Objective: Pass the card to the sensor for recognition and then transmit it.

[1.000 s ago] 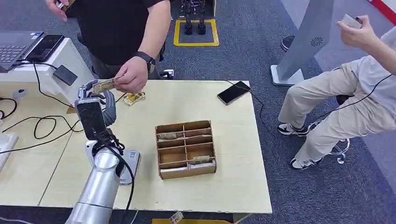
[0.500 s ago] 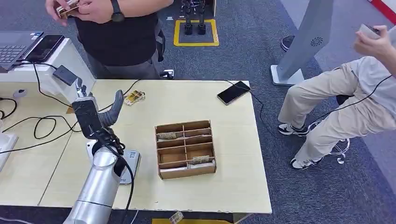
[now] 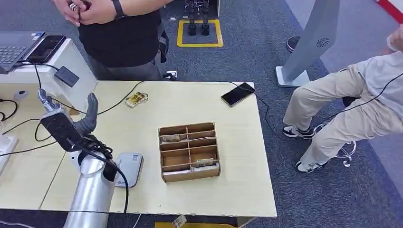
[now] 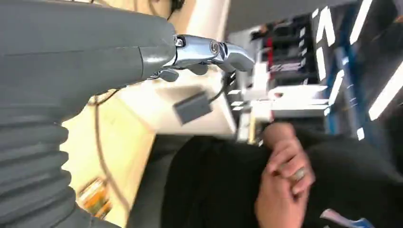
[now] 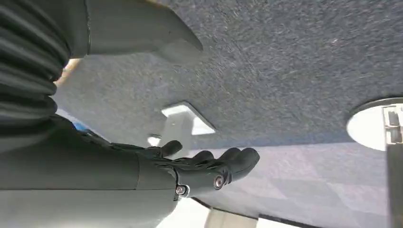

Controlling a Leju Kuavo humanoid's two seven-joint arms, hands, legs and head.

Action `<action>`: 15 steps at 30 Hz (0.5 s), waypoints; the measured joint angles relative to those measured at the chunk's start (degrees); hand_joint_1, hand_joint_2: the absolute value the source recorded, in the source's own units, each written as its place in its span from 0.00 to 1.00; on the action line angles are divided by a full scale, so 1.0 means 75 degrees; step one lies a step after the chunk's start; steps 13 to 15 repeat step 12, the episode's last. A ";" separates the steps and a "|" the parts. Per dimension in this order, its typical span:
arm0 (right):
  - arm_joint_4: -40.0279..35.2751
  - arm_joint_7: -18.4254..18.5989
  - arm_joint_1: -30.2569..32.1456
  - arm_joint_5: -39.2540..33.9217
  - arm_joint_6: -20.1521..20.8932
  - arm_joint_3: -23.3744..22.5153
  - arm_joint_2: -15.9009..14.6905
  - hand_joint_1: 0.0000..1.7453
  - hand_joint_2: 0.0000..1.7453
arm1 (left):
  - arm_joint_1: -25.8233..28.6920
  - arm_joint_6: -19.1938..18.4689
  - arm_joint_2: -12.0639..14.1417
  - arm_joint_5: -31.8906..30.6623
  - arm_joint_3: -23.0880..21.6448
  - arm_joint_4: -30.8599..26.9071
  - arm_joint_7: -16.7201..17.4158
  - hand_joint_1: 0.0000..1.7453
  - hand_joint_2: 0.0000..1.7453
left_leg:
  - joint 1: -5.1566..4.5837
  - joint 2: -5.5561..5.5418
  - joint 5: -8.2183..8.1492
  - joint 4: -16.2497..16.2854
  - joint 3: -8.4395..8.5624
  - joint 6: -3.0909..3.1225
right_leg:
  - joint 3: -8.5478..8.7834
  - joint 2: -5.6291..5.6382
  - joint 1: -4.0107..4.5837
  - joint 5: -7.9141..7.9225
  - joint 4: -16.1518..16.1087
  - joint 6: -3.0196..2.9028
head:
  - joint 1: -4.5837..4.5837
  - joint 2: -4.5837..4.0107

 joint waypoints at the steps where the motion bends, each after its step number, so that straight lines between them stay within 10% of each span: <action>1: 0.0015 0.0030 -0.0001 -0.0082 0.0000 0.0000 0.0000 0.00 1.00 | 0.0031 0.0000 -0.0073 -0.0053 0.0077 -0.0094 -0.0032 0.00 0.00 | 0.0000 0.0000 0.0000 0.0000 0.0000 0.0000 | 0.0000 0.0000 0.0000 0.0000 0.0000 0.0000 | 0.0000 0.0000; 15: 0.0222 0.0379 0.0008 -0.0312 0.0000 0.0000 0.0000 0.00 1.00 | 0.0598 -0.0003 -0.0802 -0.0009 0.0275 -0.1461 -0.0767 0.00 0.00 | 0.0000 0.0003 -0.0002 0.0000 0.0001 0.0001 | -0.0001 0.0001 0.0000 -0.0001 -0.0002 0.0001 | -0.0003 0.0000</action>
